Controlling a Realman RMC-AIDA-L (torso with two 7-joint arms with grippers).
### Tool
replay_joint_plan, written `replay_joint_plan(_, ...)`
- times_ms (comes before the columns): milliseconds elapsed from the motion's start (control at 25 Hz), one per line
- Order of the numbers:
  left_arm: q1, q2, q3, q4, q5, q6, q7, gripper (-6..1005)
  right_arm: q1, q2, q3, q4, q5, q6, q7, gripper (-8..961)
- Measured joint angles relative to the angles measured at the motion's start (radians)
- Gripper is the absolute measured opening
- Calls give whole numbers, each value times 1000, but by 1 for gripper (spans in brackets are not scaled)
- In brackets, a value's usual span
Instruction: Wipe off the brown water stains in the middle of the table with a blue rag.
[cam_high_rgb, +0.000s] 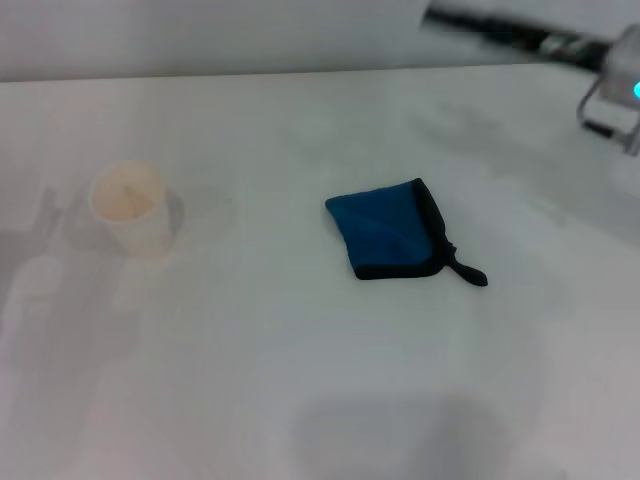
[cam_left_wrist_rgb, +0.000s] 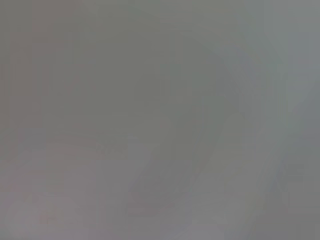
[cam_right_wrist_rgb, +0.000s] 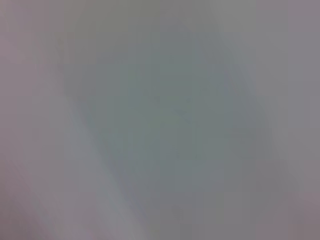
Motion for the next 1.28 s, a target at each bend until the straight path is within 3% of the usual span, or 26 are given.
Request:
replay_joint_plan(80, 0, 1, 0, 1, 0, 0, 0, 869, -30, 0, 48, 84, 254, -42, -146, 797)
replay_joint_plan(200, -1, 2, 0, 2, 1, -1, 0, 869, -49, 0, 108, 247, 556, -158, -420, 794)
replay_joint_plan(240, -2, 2, 0, 2, 1, -1, 1, 869, -50, 0, 133, 349, 701, -244, -620, 792)
replay_joint_plan(280, -4, 2, 0, 2, 1, -1, 1, 869, -50, 0, 133, 349, 701, -244, -620, 791)
replay_joint_plan(560, -13, 3, 0, 3, 2, -1, 3, 869, -37, 5, 150, 563, 894, -306, -1272, 785)
replay_joint_plan(760, -13, 2, 0, 2, 2, 0, 4, 869, -11, 9, 152, 683, 996, -267, -1507, 785)
replay_joint_plan(1280, -12, 0, 12, -6, 2, 10, 5, 870, 11, 11, 143, 737, 1050, -177, -1556, 787)
